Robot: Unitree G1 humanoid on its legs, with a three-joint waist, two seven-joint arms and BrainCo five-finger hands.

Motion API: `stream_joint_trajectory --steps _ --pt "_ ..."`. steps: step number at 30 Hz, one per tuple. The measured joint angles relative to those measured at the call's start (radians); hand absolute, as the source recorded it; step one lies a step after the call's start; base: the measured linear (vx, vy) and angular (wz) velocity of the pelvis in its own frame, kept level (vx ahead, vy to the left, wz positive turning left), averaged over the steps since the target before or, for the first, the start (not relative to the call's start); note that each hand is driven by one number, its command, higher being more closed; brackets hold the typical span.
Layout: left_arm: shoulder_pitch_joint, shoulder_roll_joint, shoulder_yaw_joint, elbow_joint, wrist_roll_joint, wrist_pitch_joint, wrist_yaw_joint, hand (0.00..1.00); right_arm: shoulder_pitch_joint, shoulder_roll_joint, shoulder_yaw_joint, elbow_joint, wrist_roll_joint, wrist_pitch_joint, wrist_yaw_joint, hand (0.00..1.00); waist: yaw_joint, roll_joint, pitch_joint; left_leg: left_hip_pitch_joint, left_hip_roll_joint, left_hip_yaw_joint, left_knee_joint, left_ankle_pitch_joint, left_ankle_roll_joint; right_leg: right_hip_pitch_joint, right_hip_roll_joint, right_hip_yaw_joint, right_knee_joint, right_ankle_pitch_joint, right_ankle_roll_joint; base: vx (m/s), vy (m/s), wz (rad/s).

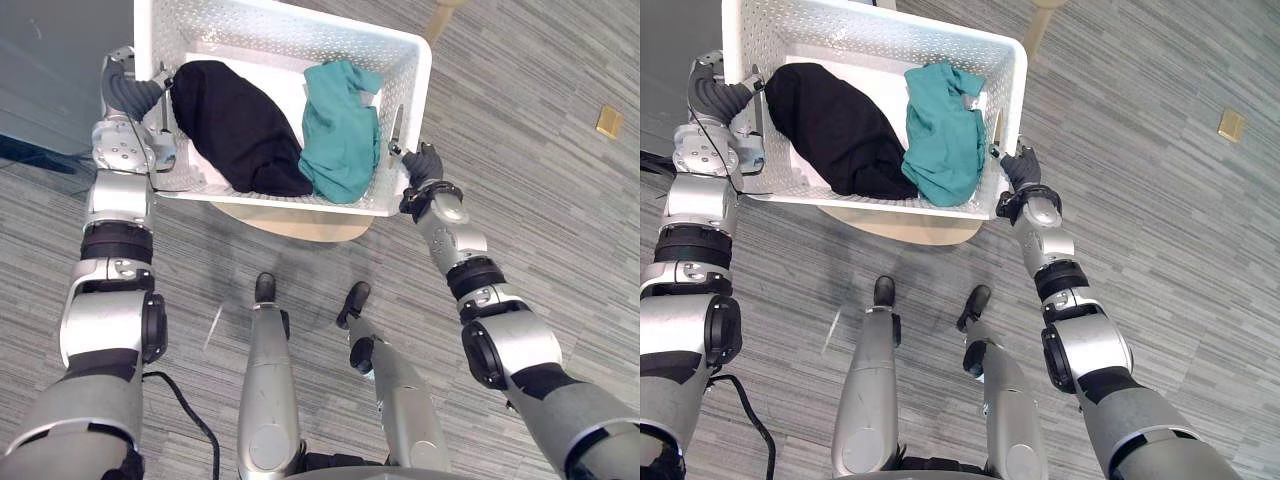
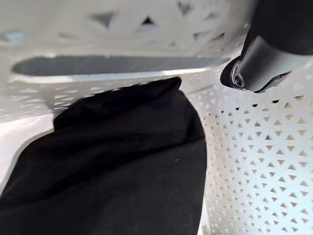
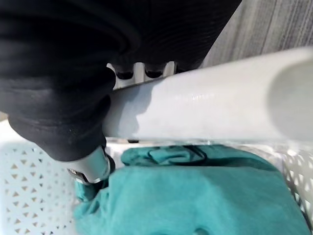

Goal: Pick up the laundry basket with both hands and put the clothes into the washing machine.

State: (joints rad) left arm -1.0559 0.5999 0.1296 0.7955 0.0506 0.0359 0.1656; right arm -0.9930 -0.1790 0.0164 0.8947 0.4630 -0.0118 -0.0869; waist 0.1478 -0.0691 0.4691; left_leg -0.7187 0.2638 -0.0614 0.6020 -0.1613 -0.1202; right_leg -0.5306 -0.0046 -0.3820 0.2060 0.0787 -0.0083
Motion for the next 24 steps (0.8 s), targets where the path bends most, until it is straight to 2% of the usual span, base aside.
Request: stream_joint_trajectory --steps 4,8,11,24 --pt "-0.029 0.012 0.007 0.0 -0.003 0.003 0.024 0.0 0.002 -0.032 -0.001 0.025 0.007 0.02 0.001 0.0 -0.002 0.0 0.0 0.007 0.003 0.009 0.0 0.0 0.0 0.004 0.0 0.002 0.001 0.0 0.0 0.02 -0.01 -0.03" --pt "-0.036 0.107 0.053 -0.005 -0.022 0.001 0.076 0.0 0.024 -0.101 -0.035 0.024 0.019 0.021 -0.01 0.0 -0.011 0.001 0.0 0.036 0.008 0.021 -0.007 0.0 0.0 0.023 0.0 0.005 0.001 0.0 0.0 0.0 -0.007 -0.01" --pt "-0.036 0.149 0.062 -0.014 -0.022 -0.002 0.099 0.0 0.027 -0.148 -0.062 0.024 0.02 0.02 -0.025 0.0 -0.018 0.001 0.0 0.04 0.011 0.022 -0.01 0.002 -0.002 0.025 0.002 0.001 0.001 0.001 -0.003 -0.02 -0.026 0.0" --pt "-0.036 0.167 0.061 -0.059 -0.039 -0.002 0.124 0.0 0.101 -0.214 -0.147 -0.023 0.039 0.021 -0.025 0.0 -0.022 0.004 -0.001 0.113 0.013 0.042 -0.04 0.012 -0.015 0.08 0.002 0.001 0.003 0.0 -0.011 0.0 -0.034 0.02"
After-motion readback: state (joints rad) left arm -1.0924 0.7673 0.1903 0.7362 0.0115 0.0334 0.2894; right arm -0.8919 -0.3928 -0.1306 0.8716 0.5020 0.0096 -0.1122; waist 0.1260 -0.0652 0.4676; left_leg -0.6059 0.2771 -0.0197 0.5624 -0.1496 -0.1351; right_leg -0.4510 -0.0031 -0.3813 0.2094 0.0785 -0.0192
